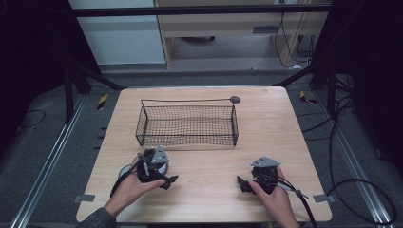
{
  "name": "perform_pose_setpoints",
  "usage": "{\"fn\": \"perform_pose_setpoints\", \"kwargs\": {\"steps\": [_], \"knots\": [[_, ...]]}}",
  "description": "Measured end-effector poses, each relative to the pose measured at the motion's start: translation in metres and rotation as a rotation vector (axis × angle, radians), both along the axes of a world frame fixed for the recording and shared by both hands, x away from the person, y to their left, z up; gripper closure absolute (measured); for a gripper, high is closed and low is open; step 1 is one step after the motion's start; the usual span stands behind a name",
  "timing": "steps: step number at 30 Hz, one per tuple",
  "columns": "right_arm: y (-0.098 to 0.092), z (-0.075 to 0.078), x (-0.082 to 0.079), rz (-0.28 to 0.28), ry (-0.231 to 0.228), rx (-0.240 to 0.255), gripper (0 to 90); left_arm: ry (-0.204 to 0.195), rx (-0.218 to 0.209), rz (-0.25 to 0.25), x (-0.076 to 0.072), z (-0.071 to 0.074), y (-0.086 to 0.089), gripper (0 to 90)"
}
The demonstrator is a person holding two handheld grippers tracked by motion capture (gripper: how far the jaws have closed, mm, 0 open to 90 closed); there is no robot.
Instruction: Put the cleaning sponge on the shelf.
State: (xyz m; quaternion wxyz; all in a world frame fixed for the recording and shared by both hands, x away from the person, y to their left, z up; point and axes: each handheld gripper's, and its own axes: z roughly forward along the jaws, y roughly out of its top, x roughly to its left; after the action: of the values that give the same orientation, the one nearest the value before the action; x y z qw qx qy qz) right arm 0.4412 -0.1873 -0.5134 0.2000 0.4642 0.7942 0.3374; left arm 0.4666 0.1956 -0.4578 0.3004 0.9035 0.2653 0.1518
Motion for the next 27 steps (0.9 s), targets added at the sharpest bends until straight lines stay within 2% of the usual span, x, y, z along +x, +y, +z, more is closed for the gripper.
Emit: {"fn": "perform_pose_setpoints", "kwargs": {"steps": [3,9,13,16,18,22,27], "knots": [[0.000,0.000,0.000,0.004,0.000,-0.001,0.3,0.020,0.009,0.009,0.002,0.000,0.010,3.3],[0.000,0.000,0.001,0.005,0.001,-0.003,0.3,0.035,0.041,0.020,0.005,0.001,0.027,3.3],[0.000,0.000,0.001,0.004,0.005,-0.002,0.4,0.055,0.092,0.002,0.007,0.003,0.037,3.5],[0.000,0.000,0.001,0.004,0.005,-0.003,0.4,0.066,0.111,0.008,0.010,0.003,0.043,3.5],[0.000,0.000,0.001,0.004,0.005,-0.003,0.4,0.082,0.124,0.015,0.013,0.001,0.046,3.4],[0.000,0.000,0.001,0.006,0.004,-0.003,0.3,0.128,0.179,0.003,0.017,0.001,0.050,3.4],[0.000,0.001,0.001,0.008,0.008,-0.004,0.4,0.169,0.223,-0.010,0.022,0.000,0.052,3.4]]}}
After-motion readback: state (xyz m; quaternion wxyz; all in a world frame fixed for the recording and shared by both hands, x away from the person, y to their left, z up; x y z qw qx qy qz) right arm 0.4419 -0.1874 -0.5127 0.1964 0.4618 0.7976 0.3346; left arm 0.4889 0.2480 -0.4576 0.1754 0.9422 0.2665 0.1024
